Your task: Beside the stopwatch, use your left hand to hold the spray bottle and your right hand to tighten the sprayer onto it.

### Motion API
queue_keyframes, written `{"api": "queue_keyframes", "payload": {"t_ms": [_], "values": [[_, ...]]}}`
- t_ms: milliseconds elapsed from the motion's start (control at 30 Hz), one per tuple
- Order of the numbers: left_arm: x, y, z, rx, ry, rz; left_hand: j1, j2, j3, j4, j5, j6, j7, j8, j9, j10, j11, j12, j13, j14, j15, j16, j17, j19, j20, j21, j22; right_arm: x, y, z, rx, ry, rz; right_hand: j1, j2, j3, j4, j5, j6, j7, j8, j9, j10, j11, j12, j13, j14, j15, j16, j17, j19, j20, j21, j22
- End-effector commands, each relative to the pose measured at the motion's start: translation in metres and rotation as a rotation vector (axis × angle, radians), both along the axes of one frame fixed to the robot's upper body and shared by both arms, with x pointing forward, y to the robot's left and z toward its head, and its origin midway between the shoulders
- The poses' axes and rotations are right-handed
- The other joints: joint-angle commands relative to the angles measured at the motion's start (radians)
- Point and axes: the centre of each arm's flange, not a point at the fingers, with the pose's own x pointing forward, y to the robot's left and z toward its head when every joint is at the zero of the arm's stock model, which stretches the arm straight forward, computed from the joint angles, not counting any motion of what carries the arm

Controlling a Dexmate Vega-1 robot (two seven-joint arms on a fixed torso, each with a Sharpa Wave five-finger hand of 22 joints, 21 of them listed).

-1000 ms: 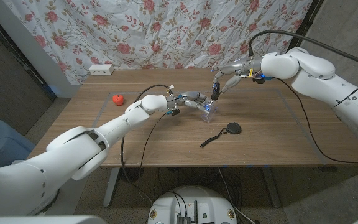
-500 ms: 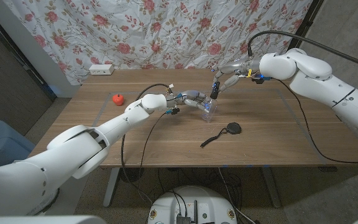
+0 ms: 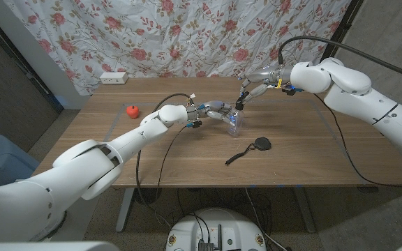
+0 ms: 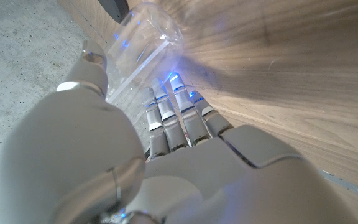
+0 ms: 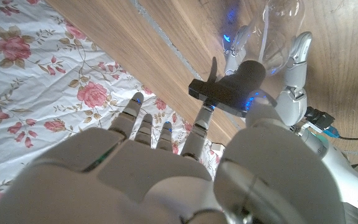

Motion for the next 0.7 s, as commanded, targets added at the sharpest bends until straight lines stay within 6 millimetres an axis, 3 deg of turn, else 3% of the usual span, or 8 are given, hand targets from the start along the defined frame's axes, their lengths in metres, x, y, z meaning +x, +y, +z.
{"api": "queue_keyframes", "payload": {"t_ms": [33,300,700], "values": [[-0.0021,-0.0006,-0.0015,0.005,0.002,0.002,0.044,0.114,0.006,0.004,0.005,0.181,-0.04,0.259,0.005,0.099,-0.086,0.001,0.009,0.007,-0.134,0.001,0.001,0.01,-0.094,0.0,0.005,-0.0049,0.0005,-0.0032,0.009,-0.049,-0.004,-0.007,0.004,-0.007,-0.001,-0.002,0.03,0.004,0.016,0.003,0.02,-0.004,0.01,0.002,0.012,-0.013,0.007,0.001,0.021,-0.002,0.009,0.002],[-0.0035,0.0001,-0.0021,0.007,0.004,0.001,0.045,0.113,0.005,0.004,0.005,0.18,-0.04,0.26,0.004,0.099,-0.087,-0.001,0.011,0.008,-0.134,0.001,0.002,0.01,-0.095,0.0,0.005,-0.0088,0.0028,-0.0071,0.025,-0.094,-0.022,-0.025,0.008,-0.017,-0.006,-0.002,0.079,0.02,0.037,0.001,0.074,-0.005,0.019,0.002,0.047,-0.028,0.017,-0.002,0.056,-0.014,0.012,0.002],[-0.0025,-0.0012,-0.0023,0.014,0.011,-0.006,0.044,0.115,0.006,0.004,0.006,0.18,-0.04,0.261,0.004,0.101,-0.083,-0.002,0.012,0.01,-0.133,-0.002,0.001,0.01,-0.094,0.0,0.005,-0.0107,0.0049,-0.0123,0.045,-0.137,-0.052,-0.049,0.021,-0.027,-0.012,0.0,0.172,0.021,0.077,-0.001,0.153,-0.018,0.027,0.001,0.105,-0.055,0.037,-0.003,0.101,-0.021,0.013,0.002]]}}
